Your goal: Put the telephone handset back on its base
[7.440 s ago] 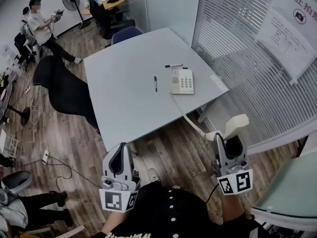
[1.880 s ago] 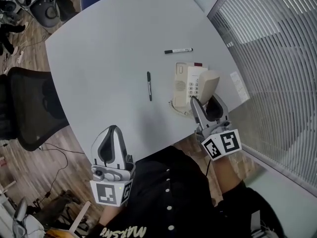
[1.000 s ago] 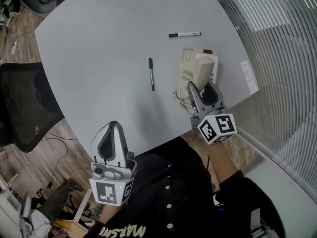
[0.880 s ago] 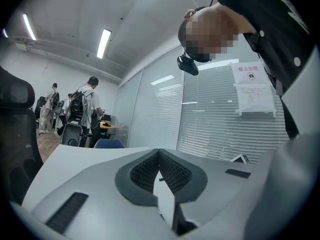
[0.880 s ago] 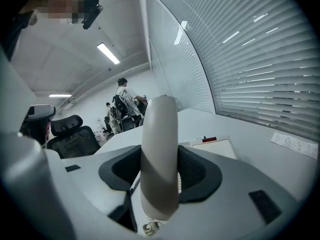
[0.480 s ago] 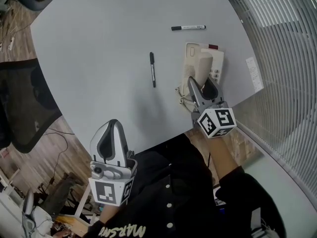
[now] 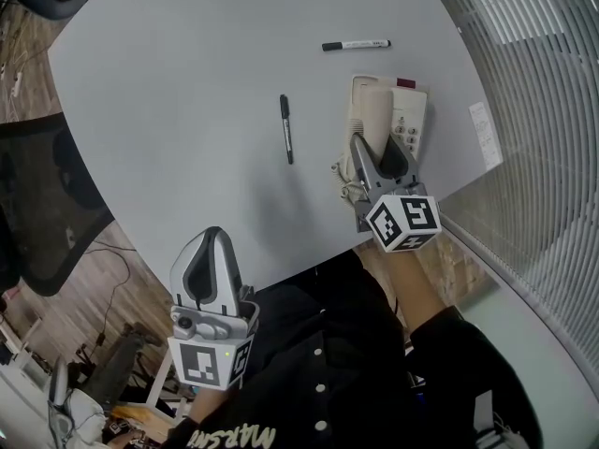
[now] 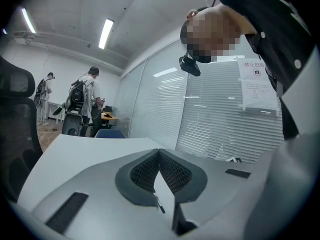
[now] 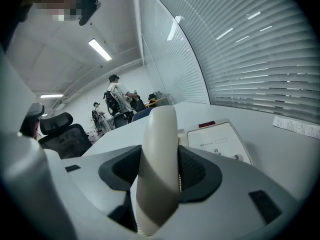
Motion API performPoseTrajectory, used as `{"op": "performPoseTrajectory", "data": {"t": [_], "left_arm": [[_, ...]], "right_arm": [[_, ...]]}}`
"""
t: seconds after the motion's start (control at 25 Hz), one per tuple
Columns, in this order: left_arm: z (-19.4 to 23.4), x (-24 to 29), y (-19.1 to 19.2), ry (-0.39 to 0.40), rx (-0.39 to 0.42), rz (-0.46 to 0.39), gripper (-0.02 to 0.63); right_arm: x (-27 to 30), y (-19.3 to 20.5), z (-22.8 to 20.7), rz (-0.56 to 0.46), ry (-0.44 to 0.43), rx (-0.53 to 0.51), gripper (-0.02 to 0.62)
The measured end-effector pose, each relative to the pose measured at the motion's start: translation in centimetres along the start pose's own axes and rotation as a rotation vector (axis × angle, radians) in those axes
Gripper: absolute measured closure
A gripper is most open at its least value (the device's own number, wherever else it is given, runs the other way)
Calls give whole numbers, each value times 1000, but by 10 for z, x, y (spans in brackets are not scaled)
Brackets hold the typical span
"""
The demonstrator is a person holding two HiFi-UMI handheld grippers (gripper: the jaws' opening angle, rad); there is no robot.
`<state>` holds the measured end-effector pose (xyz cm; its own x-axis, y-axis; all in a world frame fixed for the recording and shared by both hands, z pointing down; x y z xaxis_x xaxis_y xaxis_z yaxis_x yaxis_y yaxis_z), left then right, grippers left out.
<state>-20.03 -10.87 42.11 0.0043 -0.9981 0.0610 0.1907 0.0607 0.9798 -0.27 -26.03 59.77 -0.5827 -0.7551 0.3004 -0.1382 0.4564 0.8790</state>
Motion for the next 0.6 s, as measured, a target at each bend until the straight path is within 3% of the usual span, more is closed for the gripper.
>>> {"op": "performPoseTrajectory", "data": {"t": [0.6], "left_arm": [[9, 7, 16, -4, -21, 47, 592]], "right_arm": [[21, 13, -6, 38, 172, -69, 362]]}}
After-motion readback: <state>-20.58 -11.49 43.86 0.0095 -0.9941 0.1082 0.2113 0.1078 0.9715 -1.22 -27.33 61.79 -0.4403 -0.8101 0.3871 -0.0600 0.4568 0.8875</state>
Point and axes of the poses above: the fingertips, and each gripper's own axes: x forward along the fingers, z to its left, y out of its underside, the point moved 1 cm from there along -x, backward along the fingers, and after that the axes turned 11 degrees about -z, right-handed, at the moved point
